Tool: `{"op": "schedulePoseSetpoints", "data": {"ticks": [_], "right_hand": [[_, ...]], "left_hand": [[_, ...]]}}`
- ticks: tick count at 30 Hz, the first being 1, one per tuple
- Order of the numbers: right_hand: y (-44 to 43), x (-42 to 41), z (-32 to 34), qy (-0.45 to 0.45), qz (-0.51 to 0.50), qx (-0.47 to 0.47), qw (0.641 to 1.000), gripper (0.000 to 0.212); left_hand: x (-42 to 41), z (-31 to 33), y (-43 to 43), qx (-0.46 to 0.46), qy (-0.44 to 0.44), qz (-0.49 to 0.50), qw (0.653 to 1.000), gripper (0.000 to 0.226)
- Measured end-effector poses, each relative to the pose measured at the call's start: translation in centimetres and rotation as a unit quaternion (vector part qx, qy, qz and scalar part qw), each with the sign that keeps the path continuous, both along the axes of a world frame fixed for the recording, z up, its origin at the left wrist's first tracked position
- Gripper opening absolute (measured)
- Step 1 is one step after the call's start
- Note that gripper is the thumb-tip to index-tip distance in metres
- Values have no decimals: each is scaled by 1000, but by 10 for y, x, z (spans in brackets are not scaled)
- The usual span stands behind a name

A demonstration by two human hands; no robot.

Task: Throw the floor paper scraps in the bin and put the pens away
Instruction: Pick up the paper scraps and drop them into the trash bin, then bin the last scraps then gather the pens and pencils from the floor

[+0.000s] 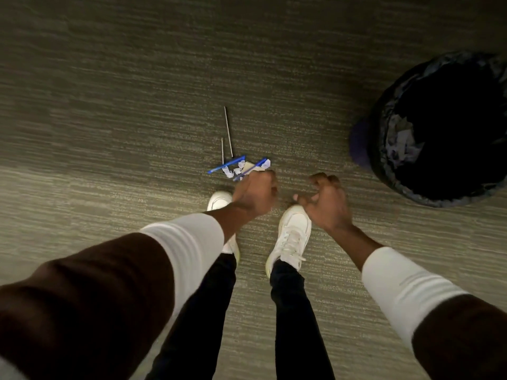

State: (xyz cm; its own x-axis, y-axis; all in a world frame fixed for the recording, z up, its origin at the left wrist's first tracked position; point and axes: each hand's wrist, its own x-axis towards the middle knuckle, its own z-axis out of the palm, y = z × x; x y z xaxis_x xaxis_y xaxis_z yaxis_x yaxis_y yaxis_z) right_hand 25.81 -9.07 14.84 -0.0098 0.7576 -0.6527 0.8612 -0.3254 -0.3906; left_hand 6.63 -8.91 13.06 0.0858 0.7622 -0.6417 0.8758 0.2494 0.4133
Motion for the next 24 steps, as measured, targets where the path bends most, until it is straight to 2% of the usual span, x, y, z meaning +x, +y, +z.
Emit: {"op": "schedulePoseSetpoints", "data": {"ticks": [3,7,11,15,19,24], "right_hand": [[3,-30,-20,-24,40,-52,998,79],[3,-65,-68,-51,103,-77,990,100],[4,-95,-125,-84,136,-106,981,114],[-3,-118,-174,-75,76,-68,992,115],[-14,-133,-205,-45,7,-28,999,112],[-20,-141,-224,-57,-21,25,998,97]], "left_hand": [[-46,-24,-8,-22,38,-48,998,27],[-94,-65,-16,-61,86,-86,991,32],[-119,-110,-26,-15,103,-113,988,53],[-118,-143,-30,0,134,-177,975,68],[-116,-166,-36,11,130,-230,965,74],[-121,-190,-32,22,96,-201,975,78]]}}
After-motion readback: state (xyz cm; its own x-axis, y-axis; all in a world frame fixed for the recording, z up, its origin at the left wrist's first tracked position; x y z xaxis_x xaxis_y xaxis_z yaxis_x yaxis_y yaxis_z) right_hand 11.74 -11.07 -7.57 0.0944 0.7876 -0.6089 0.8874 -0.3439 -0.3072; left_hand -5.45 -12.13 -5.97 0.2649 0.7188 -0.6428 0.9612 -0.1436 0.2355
